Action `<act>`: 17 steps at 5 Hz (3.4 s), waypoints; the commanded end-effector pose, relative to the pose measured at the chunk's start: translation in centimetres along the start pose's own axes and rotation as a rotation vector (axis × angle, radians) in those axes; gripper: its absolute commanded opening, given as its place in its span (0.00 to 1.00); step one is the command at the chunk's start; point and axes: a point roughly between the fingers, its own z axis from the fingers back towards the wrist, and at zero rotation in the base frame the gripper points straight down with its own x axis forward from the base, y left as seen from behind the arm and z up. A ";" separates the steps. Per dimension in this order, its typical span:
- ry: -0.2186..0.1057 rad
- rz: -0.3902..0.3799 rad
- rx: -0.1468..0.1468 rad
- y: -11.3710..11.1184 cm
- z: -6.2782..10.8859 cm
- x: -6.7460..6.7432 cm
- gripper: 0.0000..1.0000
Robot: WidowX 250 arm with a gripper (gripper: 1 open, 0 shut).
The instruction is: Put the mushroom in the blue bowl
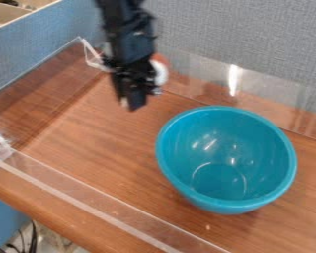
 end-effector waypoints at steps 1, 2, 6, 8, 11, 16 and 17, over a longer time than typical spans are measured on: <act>-0.078 -0.077 0.033 -2.1 2.4 2.5 0.00; -0.068 -0.144 0.012 -4.3 1.8 3.8 0.00; -0.045 -0.260 -0.024 -7.9 0.3 5.5 0.00; -0.047 -0.266 -0.033 -8.4 0.1 5.2 0.00; -0.045 -0.268 -0.041 -8.5 -0.3 4.9 0.00; 0.002 -0.231 -0.049 -8.3 -1.8 4.3 1.00; 0.016 -0.222 -0.052 -8.4 -2.4 4.3 1.00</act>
